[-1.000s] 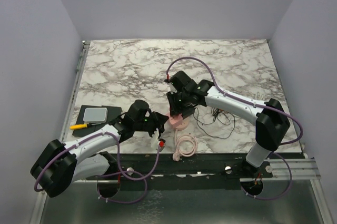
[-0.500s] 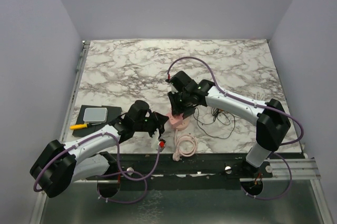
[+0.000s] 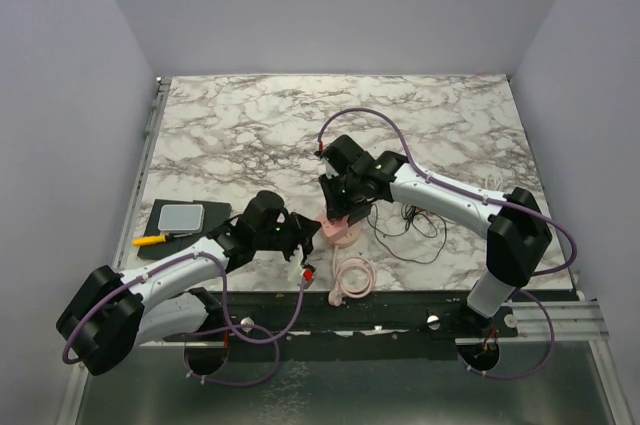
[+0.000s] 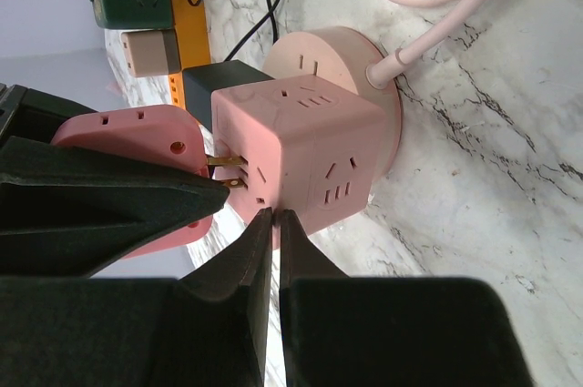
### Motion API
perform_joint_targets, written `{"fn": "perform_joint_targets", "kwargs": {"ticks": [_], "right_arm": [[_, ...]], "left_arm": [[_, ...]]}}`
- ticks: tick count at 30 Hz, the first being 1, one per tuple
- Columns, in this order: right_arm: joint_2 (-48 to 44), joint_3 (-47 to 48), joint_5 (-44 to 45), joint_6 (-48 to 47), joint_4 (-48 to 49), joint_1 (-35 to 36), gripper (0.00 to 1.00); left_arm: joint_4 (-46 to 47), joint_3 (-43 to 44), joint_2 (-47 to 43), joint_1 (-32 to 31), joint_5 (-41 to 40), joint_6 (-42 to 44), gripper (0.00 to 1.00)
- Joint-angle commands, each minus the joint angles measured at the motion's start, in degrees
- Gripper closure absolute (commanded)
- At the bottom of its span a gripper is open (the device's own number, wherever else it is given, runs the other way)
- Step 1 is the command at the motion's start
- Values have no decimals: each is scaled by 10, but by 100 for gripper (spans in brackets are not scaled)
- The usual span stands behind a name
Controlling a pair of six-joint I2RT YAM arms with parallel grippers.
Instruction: Insert the plug
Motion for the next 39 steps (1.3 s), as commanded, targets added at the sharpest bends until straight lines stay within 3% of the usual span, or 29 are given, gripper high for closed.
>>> {"fn": "perform_joint_targets", "kwargs": {"ticks": [1, 39], "right_arm": [[-3, 7, 16, 0, -29, 9, 99], [36, 7, 49, 1, -51, 40, 99]], "left_arm": [[-2, -6, -7, -6, 3, -8, 93], [-1, 3, 12, -11, 0, -20, 97]]}}
